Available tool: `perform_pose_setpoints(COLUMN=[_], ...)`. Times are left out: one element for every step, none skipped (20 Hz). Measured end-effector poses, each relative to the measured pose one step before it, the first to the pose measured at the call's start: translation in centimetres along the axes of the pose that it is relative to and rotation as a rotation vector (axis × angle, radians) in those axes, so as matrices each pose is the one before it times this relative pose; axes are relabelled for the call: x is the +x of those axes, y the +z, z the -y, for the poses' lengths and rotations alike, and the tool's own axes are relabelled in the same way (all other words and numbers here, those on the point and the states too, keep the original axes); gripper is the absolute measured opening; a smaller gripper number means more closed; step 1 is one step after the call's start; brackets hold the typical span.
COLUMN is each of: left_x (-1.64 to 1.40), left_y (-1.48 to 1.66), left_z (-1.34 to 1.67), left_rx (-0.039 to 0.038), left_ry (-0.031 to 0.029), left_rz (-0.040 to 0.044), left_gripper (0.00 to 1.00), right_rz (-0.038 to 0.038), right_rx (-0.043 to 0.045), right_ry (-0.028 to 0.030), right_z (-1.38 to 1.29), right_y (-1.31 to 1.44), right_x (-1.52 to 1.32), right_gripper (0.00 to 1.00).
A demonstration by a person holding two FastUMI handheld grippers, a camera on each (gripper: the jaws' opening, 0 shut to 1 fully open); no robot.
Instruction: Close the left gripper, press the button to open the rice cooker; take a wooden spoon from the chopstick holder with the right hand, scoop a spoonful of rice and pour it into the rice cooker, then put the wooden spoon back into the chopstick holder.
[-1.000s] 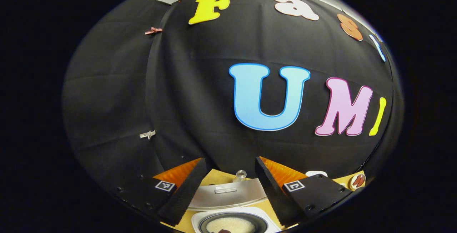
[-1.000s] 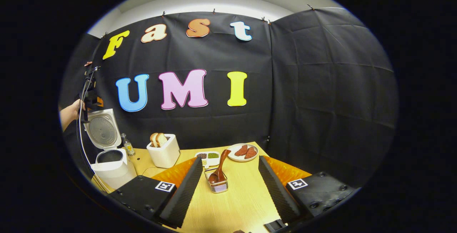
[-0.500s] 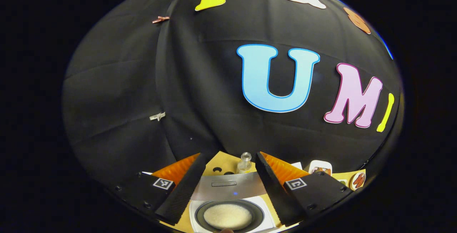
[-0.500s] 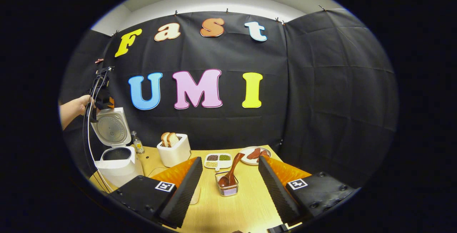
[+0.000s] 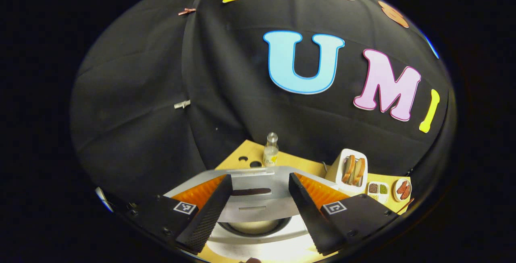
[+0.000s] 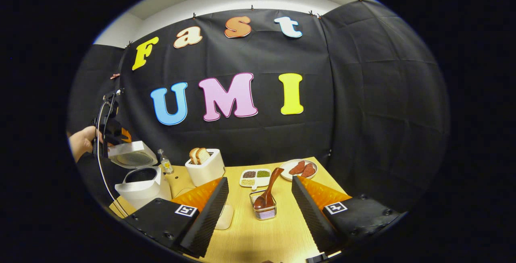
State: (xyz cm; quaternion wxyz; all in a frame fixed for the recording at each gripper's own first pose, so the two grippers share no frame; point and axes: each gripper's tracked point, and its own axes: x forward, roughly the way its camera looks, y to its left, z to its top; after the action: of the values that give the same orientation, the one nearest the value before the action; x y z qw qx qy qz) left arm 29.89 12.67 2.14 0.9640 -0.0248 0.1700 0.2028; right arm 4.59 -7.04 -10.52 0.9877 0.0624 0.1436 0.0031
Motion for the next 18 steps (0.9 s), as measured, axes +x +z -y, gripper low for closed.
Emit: perform_pose_setpoints(left_x=[-0.153,-0.019,-0.031,-0.030,0.166,0.169,0.245,0.243,0.249,0.321,0.231,0.270,0.339,0.298,0.209,0.241,0.149,0.146], left_y=[-1.399,-1.226,-1.165,-1.135,-0.882,-0.761,-0.704,-0.736,-0.547,-0.490,-0.492,-0.635,-0.651,-0.735,-0.529,-0.616,-0.437,-0.151], left_z=[0.135,-0.007,0.112,0.156,0.103,0.122,0.063,0.051,-0.010,0.068,-0.022,0.008,-0.136,-0.080,-0.008,0.026,-0.013,-0.002], left_rx=[0.01143,0.01264,0.00885,0.00312,-0.00376,-0.00930,0.00299,0.01462,0.00617,-0.00022,0.00193,-0.00336,-0.00058,0.00425,0.00102,0.00077,0.00009,0.00101], left_ry=[0.00480,0.00349,0.00414,0.00290,0.00171,0.00377,0.00151,0.00312,0.00536,0.00273,0.00393,0.00328,0.00686,0.00550,0.00245,0.00260,0.00278,0.00167], left_rz=[-0.00884,-0.00326,-0.00174,0.00270,0.00400,0.00283,0.00348,0.00242,0.00246,-0.00026,-0.00176,-0.00360,-0.00783,-0.01033,-0.00677,-0.00422,-0.00278,0.00871], left_gripper=[0.98,0.98,0.98,0.98,0.99,0.99,0.99,0.99,0.99,0.99,0.99,0.99,0.99,0.99,0.98,0.98,0.98,0.98], right_rz=[-0.01032,-0.00744,-0.00776,-0.00882,-0.00882,-0.00887,-0.00829,-0.00391,0.00065,0.00001,-0.00440,-0.00672,-0.00821,-0.00648,-0.00385,-0.00488,-0.00614,-0.00652], right_rx=[-0.00066,-0.00541,-0.00656,-0.00538,-0.00372,-0.00334,-0.00142,0.00171,0.00562,0.00715,0.00572,0.00296,-0.00062,-0.00169,-0.00163,-0.00206,-0.00256,-0.00281], right_ry=[0.00833,0.00707,0.00584,0.00653,0.00602,0.00326,0.00139,-0.00059,-0.00205,-0.00118,0.00106,0.00346,0.00352,0.00234,0.00410,0.00412,0.00456,0.00392], right_z=[0.213,0.309,0.263,0.297,0.189,0.265,0.330,0.373,0.325,0.336,0.220,0.181,0.137,0.247,0.197,0.132,0.193,0.189], right_y=[-0.308,-0.112,-0.254,-0.321,-0.232,-0.357,-0.267,-0.106,0.036,-0.047,-0.216,-0.346,-0.306,-0.226,-0.166,-0.180,-0.246,-0.200], right_x=[-0.004,-0.129,-0.039,0.046,0.007,0.062,-0.036,-0.030,0.005,-0.027,0.021,-0.006,0.001,0.005,0.012,0.007,0.077,0.056], right_gripper=[0.98,0.98,0.98,0.98,0.98,0.98,0.98,0.99,0.98,0.98,0.98,0.98,0.98,0.98,0.98,0.98,0.98,0.98])
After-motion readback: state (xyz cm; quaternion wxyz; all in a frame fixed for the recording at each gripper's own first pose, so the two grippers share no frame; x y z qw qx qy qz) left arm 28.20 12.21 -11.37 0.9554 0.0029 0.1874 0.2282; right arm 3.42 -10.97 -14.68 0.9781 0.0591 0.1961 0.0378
